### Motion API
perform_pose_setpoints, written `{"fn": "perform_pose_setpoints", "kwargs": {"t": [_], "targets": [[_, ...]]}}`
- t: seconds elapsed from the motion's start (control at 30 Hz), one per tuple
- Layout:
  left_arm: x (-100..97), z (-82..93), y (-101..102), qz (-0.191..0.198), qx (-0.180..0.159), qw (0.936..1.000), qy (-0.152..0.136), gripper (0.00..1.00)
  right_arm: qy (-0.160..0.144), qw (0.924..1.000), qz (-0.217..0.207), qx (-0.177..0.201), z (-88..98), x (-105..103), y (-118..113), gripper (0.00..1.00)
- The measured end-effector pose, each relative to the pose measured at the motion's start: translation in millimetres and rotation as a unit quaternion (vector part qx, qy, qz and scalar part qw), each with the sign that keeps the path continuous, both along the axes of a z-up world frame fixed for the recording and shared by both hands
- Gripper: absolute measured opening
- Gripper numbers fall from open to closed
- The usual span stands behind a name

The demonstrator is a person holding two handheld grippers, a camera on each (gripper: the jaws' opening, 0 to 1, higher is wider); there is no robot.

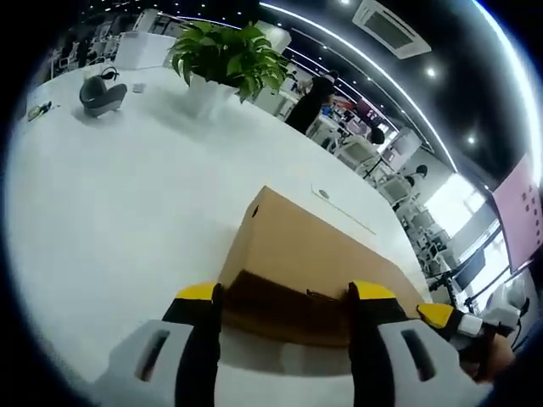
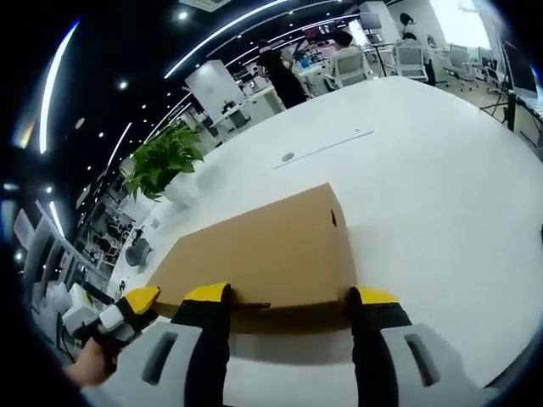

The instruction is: Operate the shoe box by opening the lid, removing the specified soft item, and placing it in the target area until the item is outside and the box remains undamaged.

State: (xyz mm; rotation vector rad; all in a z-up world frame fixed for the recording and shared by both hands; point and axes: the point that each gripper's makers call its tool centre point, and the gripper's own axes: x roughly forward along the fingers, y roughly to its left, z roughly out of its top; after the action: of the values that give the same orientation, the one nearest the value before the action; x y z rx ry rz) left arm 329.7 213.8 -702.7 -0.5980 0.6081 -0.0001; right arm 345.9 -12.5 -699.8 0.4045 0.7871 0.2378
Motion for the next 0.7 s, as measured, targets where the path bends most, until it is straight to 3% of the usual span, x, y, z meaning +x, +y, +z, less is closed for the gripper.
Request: {"fn": "perform_pose_setpoints", "kwargs": {"t": [0.47, 0.7], "targets": [[7.0, 23.6, 4.4, 0.004, 0.013, 0.9997, -0.021, 0.59, -0.030, 0.9992, 0.005, -0.027, 28.9, 8.8, 1.9, 0.51], [7.4, 23.6, 5.7, 0.004, 0.016, 0.9996, -0.023, 0.59, -0.027, 0.9993, 0.007, -0.025, 25.9, 8.0, 1.3, 0.51]]}}
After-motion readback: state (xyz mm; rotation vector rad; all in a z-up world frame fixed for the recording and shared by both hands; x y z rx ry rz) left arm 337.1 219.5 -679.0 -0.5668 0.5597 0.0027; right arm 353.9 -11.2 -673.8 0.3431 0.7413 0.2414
